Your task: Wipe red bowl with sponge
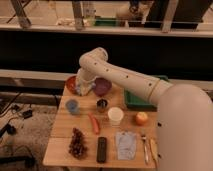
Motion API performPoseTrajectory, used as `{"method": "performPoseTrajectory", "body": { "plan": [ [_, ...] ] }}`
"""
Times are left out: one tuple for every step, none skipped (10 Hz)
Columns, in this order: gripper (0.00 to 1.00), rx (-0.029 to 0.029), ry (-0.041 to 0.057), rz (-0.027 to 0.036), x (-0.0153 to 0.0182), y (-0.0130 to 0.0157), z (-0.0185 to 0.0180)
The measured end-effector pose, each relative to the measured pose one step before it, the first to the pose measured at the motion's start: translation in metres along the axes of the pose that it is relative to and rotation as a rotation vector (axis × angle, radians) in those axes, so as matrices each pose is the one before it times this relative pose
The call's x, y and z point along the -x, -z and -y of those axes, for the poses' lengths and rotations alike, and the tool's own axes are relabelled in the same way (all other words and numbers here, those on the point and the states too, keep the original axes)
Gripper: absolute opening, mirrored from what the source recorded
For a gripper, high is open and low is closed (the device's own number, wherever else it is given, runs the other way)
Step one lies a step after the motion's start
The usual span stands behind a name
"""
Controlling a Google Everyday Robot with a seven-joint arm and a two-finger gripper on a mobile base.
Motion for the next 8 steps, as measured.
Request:
{"method": "performPoseTrajectory", "body": {
  "plan": [
    [0.09,0.00034,0.00014,0.00048,0.0003,-0.0001,-0.00008],
    [0.09,0.00043,-0.00137,0.00009,0.00031,-0.00024,-0.00038],
    [0.09,-0.00416,-0.00682,-0.00418,0.00083,0.00144,0.00082],
    [0.09,-0.00708,-0.01171,-0.02016,-0.00354,0.00398,-0.00035],
    [0.09,-0.00837,-0.01271,-0.02285,-0.01049,0.00536,-0.0014],
    [0.09,-0.00926,-0.01026,-0.026,-0.01562,0.00634,-0.00258],
    [0.09,-0.00776,-0.01084,-0.01668,-0.01439,0.00549,-0.0028],
    [0.09,-0.00978,-0.00178,-0.02194,-0.01421,0.00336,0.00069]
  ]
}}
